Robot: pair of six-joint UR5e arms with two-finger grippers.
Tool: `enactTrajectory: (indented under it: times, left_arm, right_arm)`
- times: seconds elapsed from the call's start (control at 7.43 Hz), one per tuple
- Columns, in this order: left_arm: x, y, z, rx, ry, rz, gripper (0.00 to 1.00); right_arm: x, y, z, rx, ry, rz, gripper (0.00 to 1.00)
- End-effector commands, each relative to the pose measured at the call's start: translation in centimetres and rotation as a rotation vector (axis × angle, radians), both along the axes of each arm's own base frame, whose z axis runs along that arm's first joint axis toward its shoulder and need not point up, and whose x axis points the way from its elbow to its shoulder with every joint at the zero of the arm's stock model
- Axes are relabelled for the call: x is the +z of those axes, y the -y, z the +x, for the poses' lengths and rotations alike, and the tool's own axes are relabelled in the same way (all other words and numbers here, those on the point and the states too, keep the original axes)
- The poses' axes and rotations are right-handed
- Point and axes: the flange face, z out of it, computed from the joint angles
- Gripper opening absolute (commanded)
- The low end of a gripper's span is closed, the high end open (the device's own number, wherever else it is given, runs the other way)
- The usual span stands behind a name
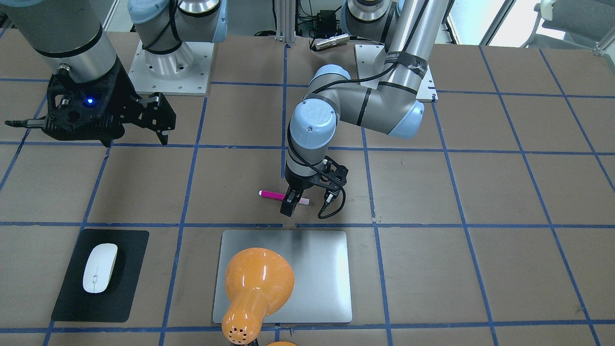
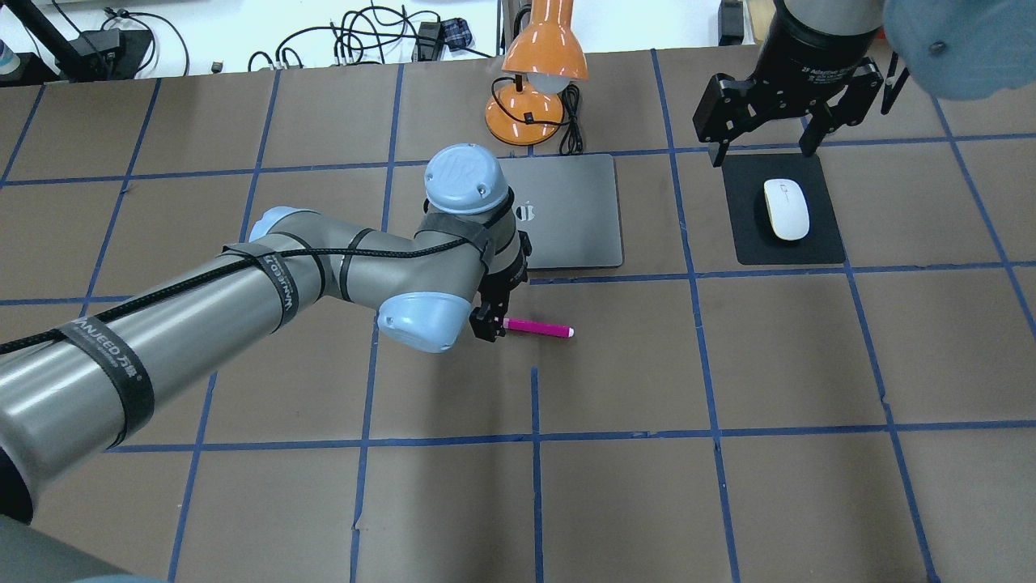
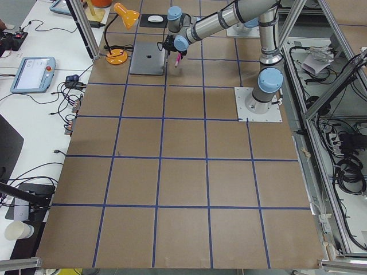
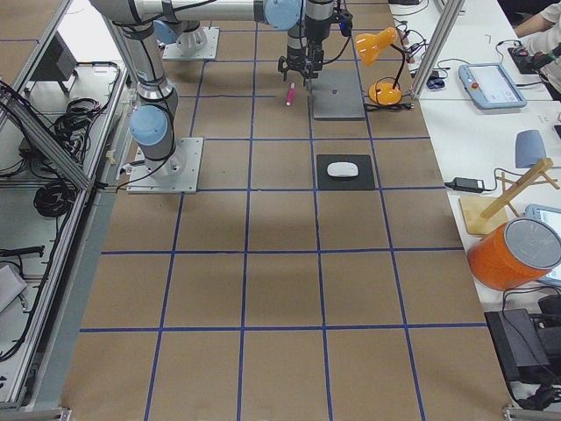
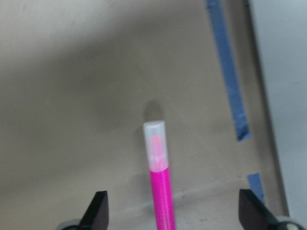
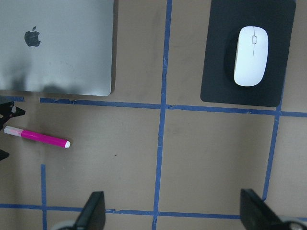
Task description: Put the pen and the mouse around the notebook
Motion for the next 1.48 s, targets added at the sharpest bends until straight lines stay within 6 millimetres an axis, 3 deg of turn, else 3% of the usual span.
enactTrajectory:
  times: [0.0, 0.13, 0.4, 0.67, 0.94, 1.08, 1.35]
  left_arm:
    - [2.4, 2.6, 5.1, -0.277, -0.009, -0.033, 1.0]
    - [4.4, 3.9, 7.2, -0.305, -0.009, -0.058, 1.0]
    - [8.2, 5.0, 9.9, -0.528, 0.001, -0.093, 1.0]
    - [11.5, 6.0, 15.2, -0.73, -0.003, -0.049, 1.0]
    - [17.4, 5.6, 19.1, -0.856, -0.007, -0.032, 1.0]
    - [20.2, 5.0, 19.9, -0.885, -0.02, -0.013, 1.0]
    - [22.9, 3.9, 21.0, -0.946, 0.048, 0.011, 1.0]
  right_arm:
    - [-0.1, 0.3, -0.5, -0.009, 0.001, 0.001, 1.0]
    - [0.4, 0.0, -0.4, -0.009, 0.004, -0.005, 1.0]
    - [0.1, 0.3, -0.7, -0.013, 0.002, 0.0, 1.0]
    - [0.1, 0.3, -0.9, -0.016, 0.002, 0.0, 1.0]
    - [0.0, 0.4, -0.9, -0.013, -0.001, 0.003, 1.0]
    - [-0.1, 0.4, -0.9, -0.003, 0.002, 0.003, 1.0]
    - [0.1, 0.4, -0.9, -0.001, 0.002, -0.002, 1.0]
